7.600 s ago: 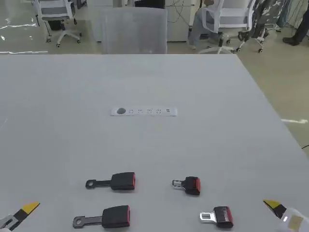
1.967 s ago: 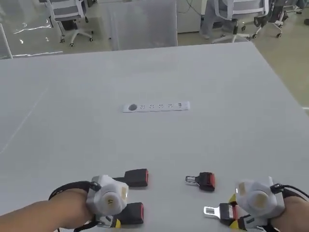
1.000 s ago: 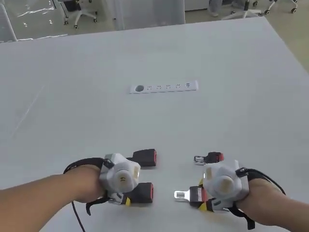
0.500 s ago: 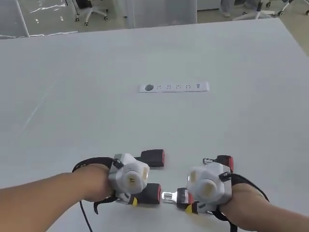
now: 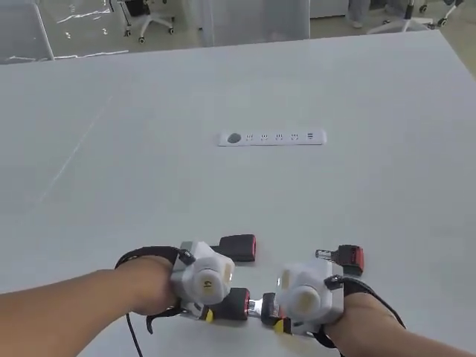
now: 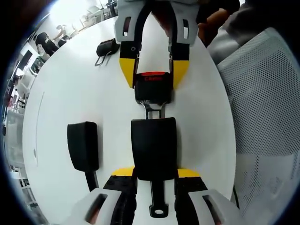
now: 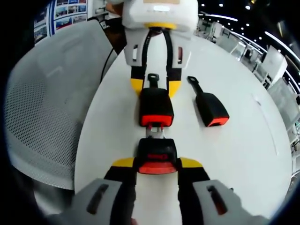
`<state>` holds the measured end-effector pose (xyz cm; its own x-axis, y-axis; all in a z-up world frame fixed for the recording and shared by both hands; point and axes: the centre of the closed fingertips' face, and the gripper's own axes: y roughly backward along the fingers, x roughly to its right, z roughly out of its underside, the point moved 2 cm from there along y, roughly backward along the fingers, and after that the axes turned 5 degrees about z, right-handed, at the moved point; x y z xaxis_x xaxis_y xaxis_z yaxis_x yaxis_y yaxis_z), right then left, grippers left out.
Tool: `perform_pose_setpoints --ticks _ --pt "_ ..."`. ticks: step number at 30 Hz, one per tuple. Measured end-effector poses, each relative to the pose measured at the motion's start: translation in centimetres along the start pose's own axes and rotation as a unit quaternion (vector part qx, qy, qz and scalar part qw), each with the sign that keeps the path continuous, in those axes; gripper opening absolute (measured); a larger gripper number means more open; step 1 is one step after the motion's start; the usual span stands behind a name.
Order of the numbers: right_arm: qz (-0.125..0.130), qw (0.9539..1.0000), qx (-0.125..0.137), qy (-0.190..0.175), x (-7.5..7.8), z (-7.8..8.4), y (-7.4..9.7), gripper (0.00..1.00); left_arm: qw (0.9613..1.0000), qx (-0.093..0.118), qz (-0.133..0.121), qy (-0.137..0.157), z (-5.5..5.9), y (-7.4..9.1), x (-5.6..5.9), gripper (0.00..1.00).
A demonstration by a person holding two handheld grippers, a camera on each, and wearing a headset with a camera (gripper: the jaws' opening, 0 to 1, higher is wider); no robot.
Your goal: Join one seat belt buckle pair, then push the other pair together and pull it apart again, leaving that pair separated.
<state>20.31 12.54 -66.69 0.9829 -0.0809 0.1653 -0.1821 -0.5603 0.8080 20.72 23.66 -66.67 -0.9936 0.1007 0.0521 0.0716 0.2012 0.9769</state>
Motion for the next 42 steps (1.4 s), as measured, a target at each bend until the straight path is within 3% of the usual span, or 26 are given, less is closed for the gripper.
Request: perform_pose_setpoints --ticks 4,10,21,25,26,29,37,42 --pt "-0.007 0.9999 0.003 -0.01 0.3 -0.1 -0.1 0.32 0.9999 0.01 0.006 0.003 0.2 0.0 0.0 0.3" --pt "0.008 0.9998 0.004 -0.019 0.1 -0.7 -0.5 0.31 0.9996 0.023 0.006 0.016 0.3 0.0 0.0 0.3" --pt "-0.003 1.0 -0.008 0.005 0.2 -1.6 -1.1 0.31 0.9996 0.026 0.01 -0.004 0.2 0.0 0.1 0.3" --pt "0.001 1.0 -0.006 -0.001 0.0 -2.0 -1.5 0.31 0.9996 0.027 0.007 0.001 0.2 0.0 0.1 0.3" --pt "0.003 1.0 0.004 -0.007 0.0 -2.5 -1.5 0.31 0.9997 0.025 0.006 0.003 0.3 0.0 0.1 0.3" --pt "0.003 0.9999 -0.001 -0.012 -0.1 -2.3 -1.0 0.31 0.9994 0.033 0.005 0.01 0.4 0.1 0.1 0.3" --pt "0.004 1.0 0.002 -0.006 -0.4 -2.0 -0.7 0.32 0.9995 0.03 0.002 0.012 0.3 0.1 0.2 0.31" --pt "-0.006 0.9997 0.017 -0.014 -0.5 -1.8 -0.4 0.32 0.9974 0.065 -0.008 0.031 0.7 0.3 0.2 0.31"
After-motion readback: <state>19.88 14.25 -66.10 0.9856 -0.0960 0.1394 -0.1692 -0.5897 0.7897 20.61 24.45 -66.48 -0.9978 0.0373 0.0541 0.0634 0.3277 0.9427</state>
